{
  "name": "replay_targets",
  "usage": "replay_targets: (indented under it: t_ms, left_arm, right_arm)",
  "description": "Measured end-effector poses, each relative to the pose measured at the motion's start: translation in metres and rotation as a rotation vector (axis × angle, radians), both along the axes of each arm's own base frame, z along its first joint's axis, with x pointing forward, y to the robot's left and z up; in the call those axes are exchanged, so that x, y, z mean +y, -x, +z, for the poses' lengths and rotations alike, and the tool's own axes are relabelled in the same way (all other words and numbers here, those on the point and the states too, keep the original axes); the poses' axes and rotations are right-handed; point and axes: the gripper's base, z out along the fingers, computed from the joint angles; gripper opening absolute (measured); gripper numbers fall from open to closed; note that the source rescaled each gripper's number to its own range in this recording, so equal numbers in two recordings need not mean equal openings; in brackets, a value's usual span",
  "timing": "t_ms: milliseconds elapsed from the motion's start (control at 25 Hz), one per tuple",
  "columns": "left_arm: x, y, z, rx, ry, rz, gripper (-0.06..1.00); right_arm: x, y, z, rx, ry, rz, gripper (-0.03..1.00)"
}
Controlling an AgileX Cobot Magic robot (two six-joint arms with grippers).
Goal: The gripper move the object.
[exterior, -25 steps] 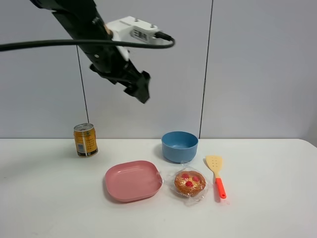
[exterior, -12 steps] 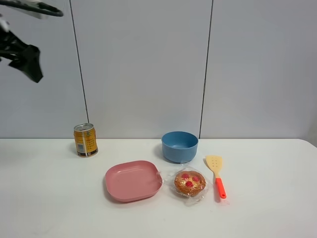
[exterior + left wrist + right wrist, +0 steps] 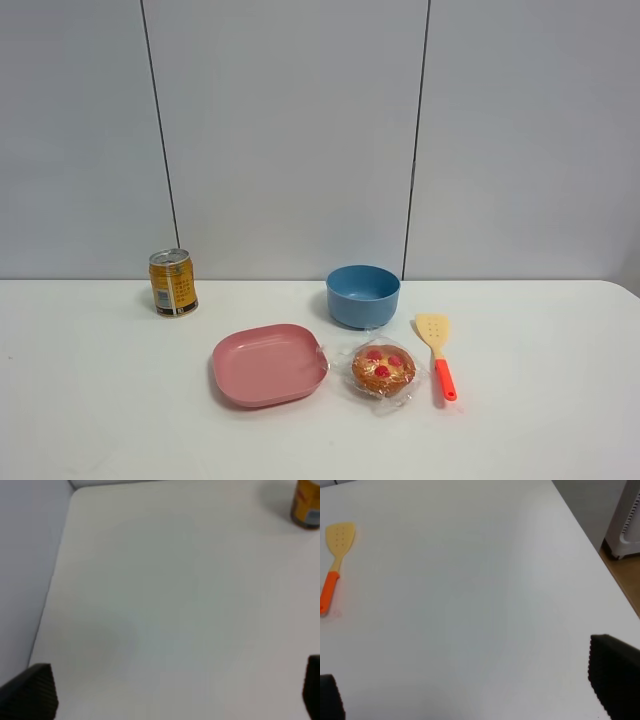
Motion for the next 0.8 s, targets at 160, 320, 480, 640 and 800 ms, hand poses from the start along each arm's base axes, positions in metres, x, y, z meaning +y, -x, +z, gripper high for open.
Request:
replay_targets:
  t_ms: [160,320,480,640,800]
  left_arm:
    - [-0.004,0.059,0.003,-0.117,0.095,0.079,0.99]
    - [-0.007,0.095,-0.006,-0.144,0.137,0.115,0.99]
    - [-0.009,0.107,-0.027,-0.165,0.147,0.113,0.99]
    - [-0.013,0.108,-0.052,-0.146,0.192,0.089,0.99]
    - [-0.014,0.104,-0.068,-0.117,0.188,0.071,0.99]
  right_arm:
    - [0.000,0.000,0.000,0.000,0.000,0.000,1.00]
    - [0.000,0.000,0.000,0.000,0.000,0.000,1.00]
    - [0.000,0.000,0.000,0.000,0.000,0.000,1.00]
    - [0.000,0.000,0.000,0.000,0.000,0.000,1.00]
    - [0.000,0.000,0.000,0.000,0.000,0.000,1.00]
